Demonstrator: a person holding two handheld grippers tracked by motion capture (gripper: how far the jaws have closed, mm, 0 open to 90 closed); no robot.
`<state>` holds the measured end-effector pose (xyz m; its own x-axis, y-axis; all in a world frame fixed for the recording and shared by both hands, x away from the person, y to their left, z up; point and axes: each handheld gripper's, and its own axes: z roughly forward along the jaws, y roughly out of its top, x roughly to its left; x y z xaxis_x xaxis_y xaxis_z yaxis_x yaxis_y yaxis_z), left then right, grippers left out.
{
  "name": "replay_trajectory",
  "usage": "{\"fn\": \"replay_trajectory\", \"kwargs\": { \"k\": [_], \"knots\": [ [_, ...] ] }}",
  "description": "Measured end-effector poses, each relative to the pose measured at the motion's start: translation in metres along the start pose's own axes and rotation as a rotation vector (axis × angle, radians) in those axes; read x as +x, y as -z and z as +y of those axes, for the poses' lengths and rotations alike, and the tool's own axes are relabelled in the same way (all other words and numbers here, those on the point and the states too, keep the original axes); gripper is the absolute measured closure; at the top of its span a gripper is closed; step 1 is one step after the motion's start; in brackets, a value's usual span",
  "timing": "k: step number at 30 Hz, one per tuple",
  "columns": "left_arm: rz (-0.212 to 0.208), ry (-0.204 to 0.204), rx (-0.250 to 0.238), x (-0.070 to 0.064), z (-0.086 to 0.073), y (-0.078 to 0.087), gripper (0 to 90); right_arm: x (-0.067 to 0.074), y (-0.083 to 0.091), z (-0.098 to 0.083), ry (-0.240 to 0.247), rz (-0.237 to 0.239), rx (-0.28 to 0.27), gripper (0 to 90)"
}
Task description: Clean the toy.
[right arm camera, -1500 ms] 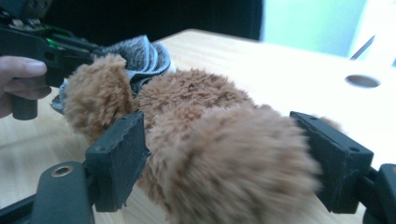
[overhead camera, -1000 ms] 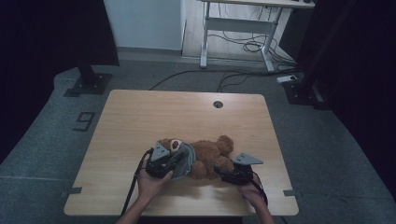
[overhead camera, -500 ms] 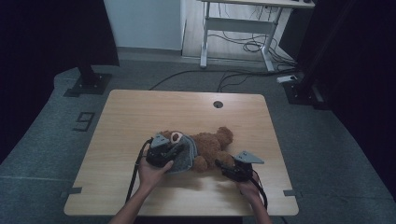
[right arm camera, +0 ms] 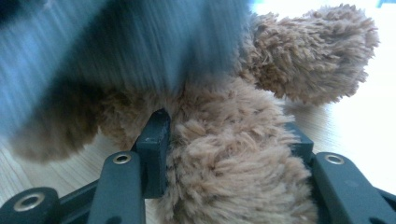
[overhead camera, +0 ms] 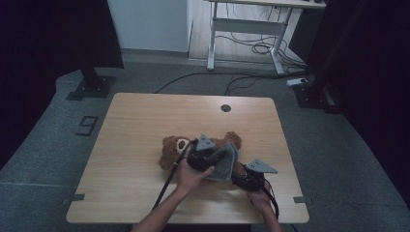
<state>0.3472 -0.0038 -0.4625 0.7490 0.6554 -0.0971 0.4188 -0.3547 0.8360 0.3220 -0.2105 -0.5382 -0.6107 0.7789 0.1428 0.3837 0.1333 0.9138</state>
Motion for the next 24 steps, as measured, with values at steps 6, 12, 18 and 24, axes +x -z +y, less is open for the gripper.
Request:
{"fn": "replay_trajectory", "kwargs": {
  "k": [6, 12, 18, 24],
  "knots": [
    [0.032, 0.010, -0.039, 0.009, -0.015, 0.014, 79.6, -0.003, 0.002, -0.003, -0.004, 0.017, 0.021, 51.7],
    [0.124, 0.024, -0.050, 0.032, -0.037, 0.047, 79.1, -0.002, 0.004, -0.004, -0.018, 0.013, 0.028, 53.5],
    [0.200, 0.065, -0.081, 0.063, -0.063, 0.084, 79.8, -0.002, 0.004, -0.005, -0.027, 0.022, 0.024, 53.6],
    [0.300, 0.155, -0.112, 0.097, -0.080, 0.113, 79.6, -0.003, 0.004, -0.005, -0.034, 0.020, 0.024, 53.9]
  ]
}}
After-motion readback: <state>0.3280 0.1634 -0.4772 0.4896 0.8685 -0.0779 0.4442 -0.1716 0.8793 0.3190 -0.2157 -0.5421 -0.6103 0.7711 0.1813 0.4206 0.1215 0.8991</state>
